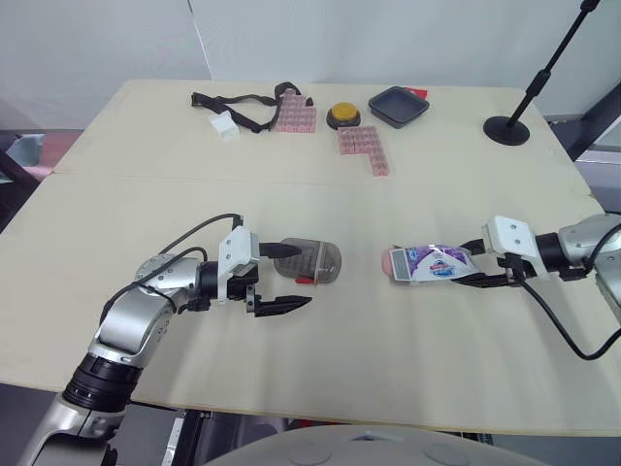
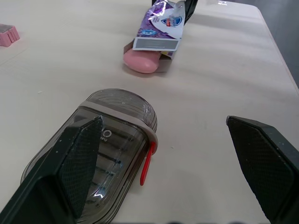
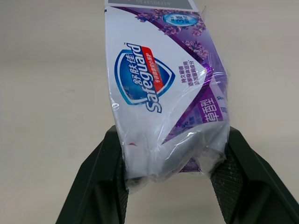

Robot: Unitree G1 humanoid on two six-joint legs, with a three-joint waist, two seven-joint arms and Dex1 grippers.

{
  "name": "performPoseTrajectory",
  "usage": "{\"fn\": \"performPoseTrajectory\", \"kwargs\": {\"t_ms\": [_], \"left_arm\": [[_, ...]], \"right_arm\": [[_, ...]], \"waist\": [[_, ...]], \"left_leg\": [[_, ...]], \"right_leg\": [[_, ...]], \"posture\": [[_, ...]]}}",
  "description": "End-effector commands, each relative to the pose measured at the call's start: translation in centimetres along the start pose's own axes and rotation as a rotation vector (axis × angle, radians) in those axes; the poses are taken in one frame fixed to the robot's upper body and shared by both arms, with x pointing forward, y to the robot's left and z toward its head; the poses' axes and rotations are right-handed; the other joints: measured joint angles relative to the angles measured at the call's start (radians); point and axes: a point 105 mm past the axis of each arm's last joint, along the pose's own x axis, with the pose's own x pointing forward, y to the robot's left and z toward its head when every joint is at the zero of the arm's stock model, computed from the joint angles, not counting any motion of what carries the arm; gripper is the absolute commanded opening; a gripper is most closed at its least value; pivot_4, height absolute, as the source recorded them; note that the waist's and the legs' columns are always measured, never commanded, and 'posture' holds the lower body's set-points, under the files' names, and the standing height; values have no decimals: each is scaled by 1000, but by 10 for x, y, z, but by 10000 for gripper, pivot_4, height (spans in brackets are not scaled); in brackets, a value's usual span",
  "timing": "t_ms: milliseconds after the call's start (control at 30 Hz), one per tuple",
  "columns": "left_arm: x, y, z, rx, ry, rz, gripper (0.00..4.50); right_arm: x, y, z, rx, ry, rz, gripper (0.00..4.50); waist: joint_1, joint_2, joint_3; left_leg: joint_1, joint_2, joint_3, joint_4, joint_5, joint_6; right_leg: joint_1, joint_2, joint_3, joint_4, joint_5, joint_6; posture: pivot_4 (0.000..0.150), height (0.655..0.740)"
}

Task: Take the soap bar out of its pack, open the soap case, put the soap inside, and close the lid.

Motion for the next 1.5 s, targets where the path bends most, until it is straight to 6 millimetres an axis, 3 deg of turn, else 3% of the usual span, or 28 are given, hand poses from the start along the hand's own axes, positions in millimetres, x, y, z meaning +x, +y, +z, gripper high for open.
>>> {"fn": "performPoseTrajectory", "kwargs": {"t_ms": [33, 433, 1100, 1500], "left_arm": [[-1, 2, 6, 41, -2, -2, 45000], [-4, 0, 2, 43, 20, -8, 45000], [-8, 9, 3, 58, 2, 7, 45000], [-24, 15, 5, 62, -10, 37, 45000]], "right_arm": [[-12, -2, 6, -48, 15, -10, 23039], [-25, -9, -2, -104, 110, -14, 23039], [-48, -20, 12, -189, 161, -14, 23039], [-82, -26, -5, -108, 207, -81, 23039]], "waist": [[-1, 0, 0], [0, 0, 0], [0, 0, 0], [2, 0, 0]], "left_leg": [[0, 0, 0, 0, 0, 0], [0, 0, 0, 0, 0, 0], [-9, 1, 0, 9, -1, 3], [-11, 1, 0, 13, -2, 4]], "right_leg": [[0, 0, 0, 0, 0, 0], [0, 0, 0, 0, 0, 0], [-8, 0, 0, 6, 0, 0], [-10, 0, 0, 9, 0, 0]], "posture": [[1500, 7400], [1500, 7400], [1500, 7400], [1500, 7400]]}}
